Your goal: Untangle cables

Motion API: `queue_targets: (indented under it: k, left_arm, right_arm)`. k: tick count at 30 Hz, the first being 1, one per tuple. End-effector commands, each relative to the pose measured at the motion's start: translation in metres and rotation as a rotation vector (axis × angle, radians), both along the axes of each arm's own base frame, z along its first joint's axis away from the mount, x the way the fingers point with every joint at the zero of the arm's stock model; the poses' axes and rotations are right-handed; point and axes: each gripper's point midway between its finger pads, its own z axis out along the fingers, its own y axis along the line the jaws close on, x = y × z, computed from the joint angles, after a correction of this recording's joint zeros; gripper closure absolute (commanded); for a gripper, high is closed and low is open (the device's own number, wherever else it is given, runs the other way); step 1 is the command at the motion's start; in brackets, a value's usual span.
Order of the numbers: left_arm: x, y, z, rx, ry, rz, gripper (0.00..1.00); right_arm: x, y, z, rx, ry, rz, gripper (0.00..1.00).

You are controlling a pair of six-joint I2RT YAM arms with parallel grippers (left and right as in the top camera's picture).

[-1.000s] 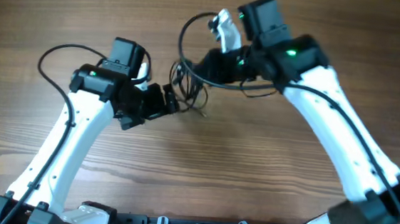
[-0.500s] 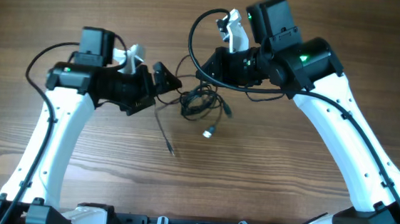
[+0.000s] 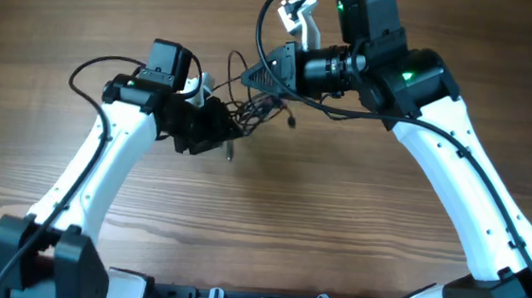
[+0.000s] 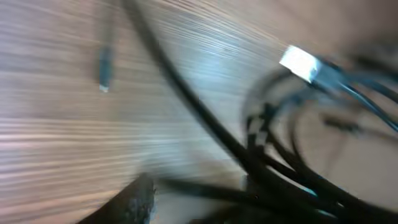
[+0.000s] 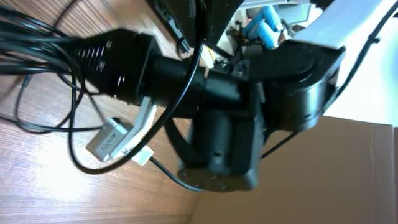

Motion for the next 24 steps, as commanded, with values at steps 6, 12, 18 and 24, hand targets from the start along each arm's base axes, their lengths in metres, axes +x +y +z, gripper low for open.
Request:
queue_targets:
  k: [6, 12, 18, 24]
  left_arm:
    - [0.012, 0.056, -0.036, 0.248, 0.067, 0.156, 0.80]
    - [0.010, 0.004, -0.010, -0.074, 0.045, 0.022, 0.16]
    - [0.001, -0.026, 0.003, -0.188, 0.030, -0.083, 0.00]
    - [0.003, -0.021, -0.006, -0.103, 0.029, -0.056, 0.00]
  right_arm:
    - [0.044, -0.153, -0.086, -0.504, 0.224, -0.530, 0.96]
    - [0.030, -0.102, -0.069, -0.348, 0.217, -0.357, 0.96]
    - [0.023, -0.027, 0.061, 0.270, 0.090, 0.009, 0.96]
    - [0.016, -0.055, 0.202, 0.591, -0.161, 0.055, 0.95]
